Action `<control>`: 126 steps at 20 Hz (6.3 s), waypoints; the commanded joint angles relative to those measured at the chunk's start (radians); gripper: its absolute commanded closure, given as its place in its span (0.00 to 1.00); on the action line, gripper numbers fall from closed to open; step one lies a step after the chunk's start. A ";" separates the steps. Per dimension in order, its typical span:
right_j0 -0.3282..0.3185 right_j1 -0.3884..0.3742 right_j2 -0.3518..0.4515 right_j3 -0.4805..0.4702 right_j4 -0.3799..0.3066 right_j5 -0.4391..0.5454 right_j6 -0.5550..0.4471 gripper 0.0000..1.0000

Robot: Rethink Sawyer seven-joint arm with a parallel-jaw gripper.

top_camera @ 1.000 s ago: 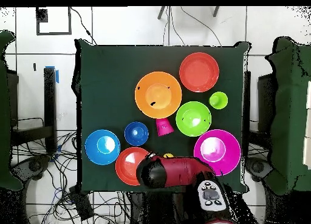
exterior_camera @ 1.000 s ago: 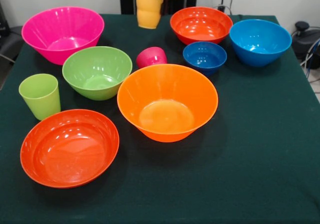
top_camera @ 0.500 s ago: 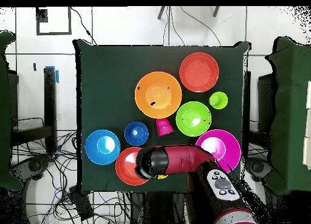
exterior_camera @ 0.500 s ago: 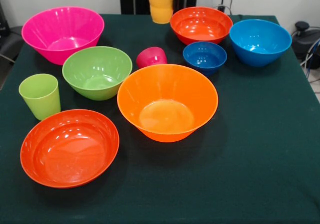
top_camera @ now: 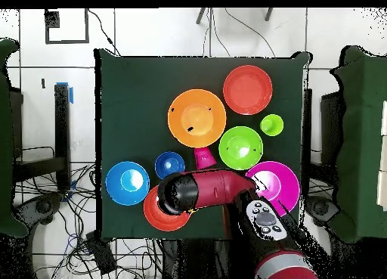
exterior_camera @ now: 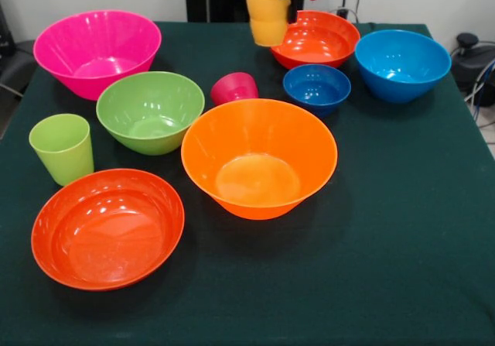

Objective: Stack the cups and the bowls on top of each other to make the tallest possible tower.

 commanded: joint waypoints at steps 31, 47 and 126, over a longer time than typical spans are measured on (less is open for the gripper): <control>0.093 0.171 0.111 -0.455 -0.068 0.197 -0.172 1.00; 0.103 0.235 0.131 -0.610 -0.079 0.284 -0.243 1.00; 0.085 0.225 0.181 -0.693 -0.273 0.323 -0.394 1.00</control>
